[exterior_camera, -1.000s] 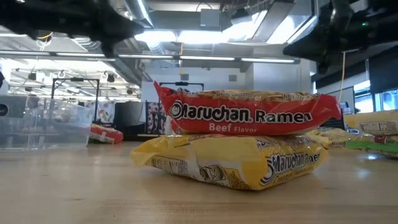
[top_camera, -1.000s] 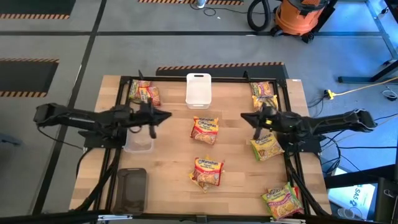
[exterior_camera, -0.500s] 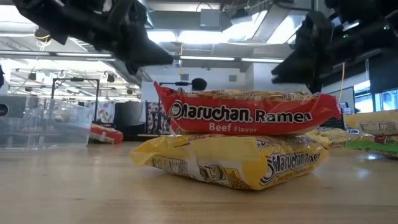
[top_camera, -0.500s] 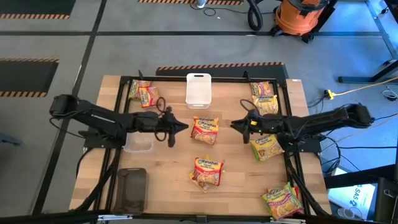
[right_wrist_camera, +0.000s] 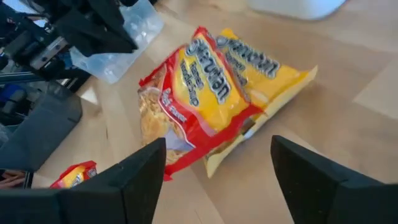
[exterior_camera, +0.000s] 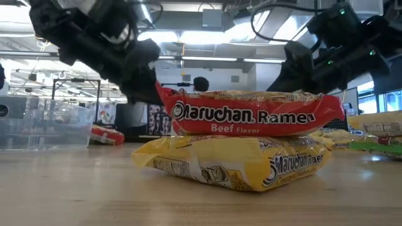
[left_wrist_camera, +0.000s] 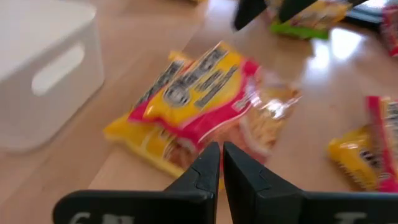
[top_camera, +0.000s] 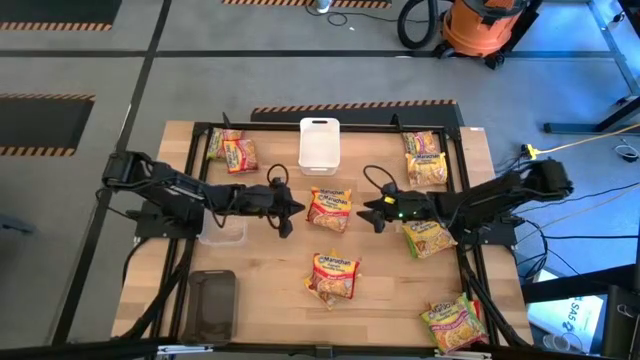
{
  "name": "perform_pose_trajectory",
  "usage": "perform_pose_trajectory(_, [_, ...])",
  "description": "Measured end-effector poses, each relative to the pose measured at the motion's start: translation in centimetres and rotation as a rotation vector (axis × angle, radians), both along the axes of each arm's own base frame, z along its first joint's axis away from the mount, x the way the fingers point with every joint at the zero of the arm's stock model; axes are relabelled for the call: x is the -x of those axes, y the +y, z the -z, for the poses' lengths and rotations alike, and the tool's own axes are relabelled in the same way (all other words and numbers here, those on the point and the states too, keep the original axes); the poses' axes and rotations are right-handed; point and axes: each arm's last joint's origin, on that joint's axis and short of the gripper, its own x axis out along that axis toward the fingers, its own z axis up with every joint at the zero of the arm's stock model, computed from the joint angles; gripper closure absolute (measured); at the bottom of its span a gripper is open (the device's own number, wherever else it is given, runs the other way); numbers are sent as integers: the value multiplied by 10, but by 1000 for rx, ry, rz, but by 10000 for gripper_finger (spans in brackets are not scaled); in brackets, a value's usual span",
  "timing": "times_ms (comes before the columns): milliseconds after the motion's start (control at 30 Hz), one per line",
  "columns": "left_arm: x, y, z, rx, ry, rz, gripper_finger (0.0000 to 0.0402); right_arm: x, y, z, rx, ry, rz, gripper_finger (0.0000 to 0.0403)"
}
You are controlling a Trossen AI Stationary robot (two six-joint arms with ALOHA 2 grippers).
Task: Sort Maruchan noodles
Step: Put the red noodle pack into the white bin
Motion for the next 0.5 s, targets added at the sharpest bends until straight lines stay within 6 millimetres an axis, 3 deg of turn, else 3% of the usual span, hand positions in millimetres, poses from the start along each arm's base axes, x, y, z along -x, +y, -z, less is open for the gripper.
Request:
perform_pose_trajectory(300, [-8, 12, 25, 27, 37, -60, 386, -15, 1, 21, -85, -1, 17, 153])
perform_pose_trajectory(500, [-16, 12, 35, -3, -3, -30, 386, -40, 3, 24, -95, 10, -8, 154])
